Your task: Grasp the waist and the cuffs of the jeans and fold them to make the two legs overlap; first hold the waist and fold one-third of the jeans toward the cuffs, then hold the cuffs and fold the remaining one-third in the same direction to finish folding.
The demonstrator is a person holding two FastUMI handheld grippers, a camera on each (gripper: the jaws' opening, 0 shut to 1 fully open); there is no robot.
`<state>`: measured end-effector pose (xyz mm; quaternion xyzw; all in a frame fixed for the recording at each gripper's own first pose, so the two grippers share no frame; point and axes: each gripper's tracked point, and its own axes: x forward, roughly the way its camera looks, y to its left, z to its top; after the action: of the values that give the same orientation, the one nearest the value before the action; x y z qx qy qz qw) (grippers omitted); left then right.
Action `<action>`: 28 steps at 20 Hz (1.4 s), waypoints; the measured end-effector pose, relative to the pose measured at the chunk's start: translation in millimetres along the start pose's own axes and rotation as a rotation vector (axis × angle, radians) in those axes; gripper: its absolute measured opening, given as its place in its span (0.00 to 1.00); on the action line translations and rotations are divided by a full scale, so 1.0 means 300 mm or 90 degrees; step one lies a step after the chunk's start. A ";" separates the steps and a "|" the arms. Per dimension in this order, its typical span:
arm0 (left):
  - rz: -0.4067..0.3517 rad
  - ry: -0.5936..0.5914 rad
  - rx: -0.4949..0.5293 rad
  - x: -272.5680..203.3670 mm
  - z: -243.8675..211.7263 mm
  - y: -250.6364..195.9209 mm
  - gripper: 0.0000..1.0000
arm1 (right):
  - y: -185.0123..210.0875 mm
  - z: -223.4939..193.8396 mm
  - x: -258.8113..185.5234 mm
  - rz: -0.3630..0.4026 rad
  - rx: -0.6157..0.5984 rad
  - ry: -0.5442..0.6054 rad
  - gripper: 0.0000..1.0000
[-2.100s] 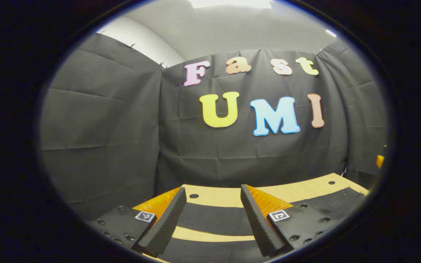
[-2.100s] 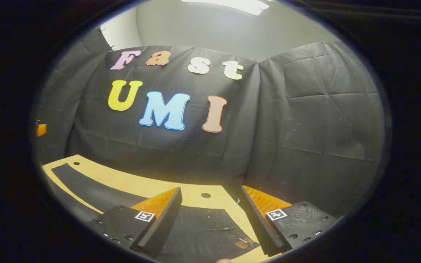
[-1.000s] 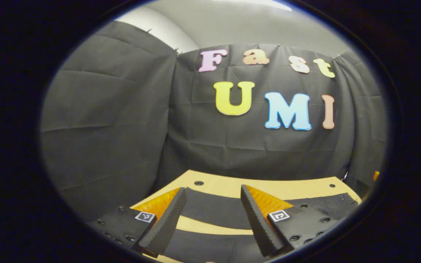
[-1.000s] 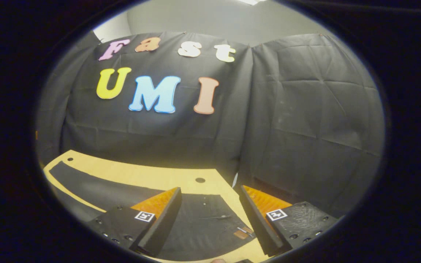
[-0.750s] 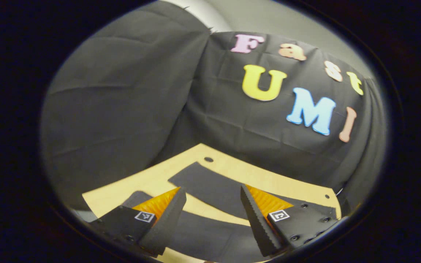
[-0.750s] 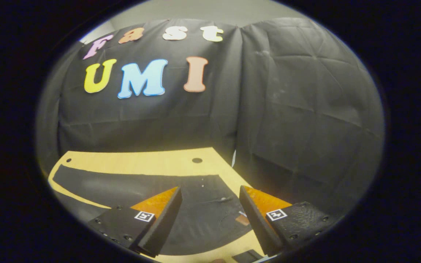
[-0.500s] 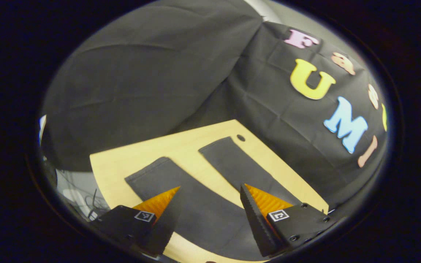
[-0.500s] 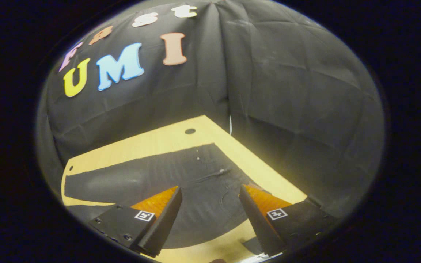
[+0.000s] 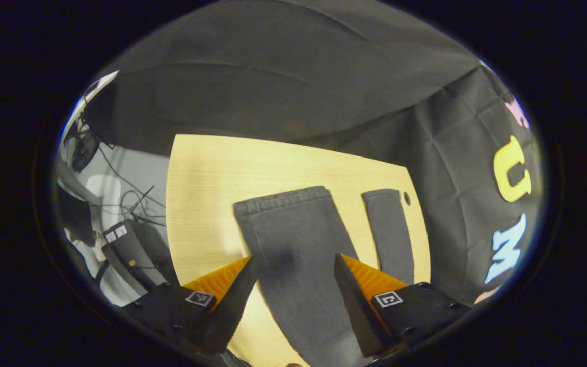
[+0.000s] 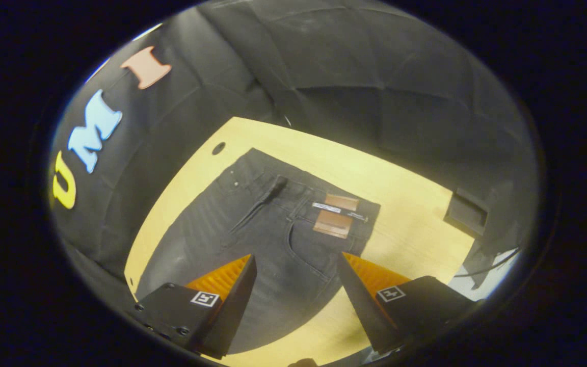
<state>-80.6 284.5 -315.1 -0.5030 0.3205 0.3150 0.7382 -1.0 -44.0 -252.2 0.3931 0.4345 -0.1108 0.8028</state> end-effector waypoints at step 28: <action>-0.091 0.096 -0.083 0.149 -0.033 -0.026 0.09 | -0.108 0.017 0.123 0.076 0.147 0.082 0.05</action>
<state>-49.3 279.2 -349.1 -0.5939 0.3172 0.2431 0.6983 7.3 -63.2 -297.0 0.5141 0.4456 -0.0863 0.7278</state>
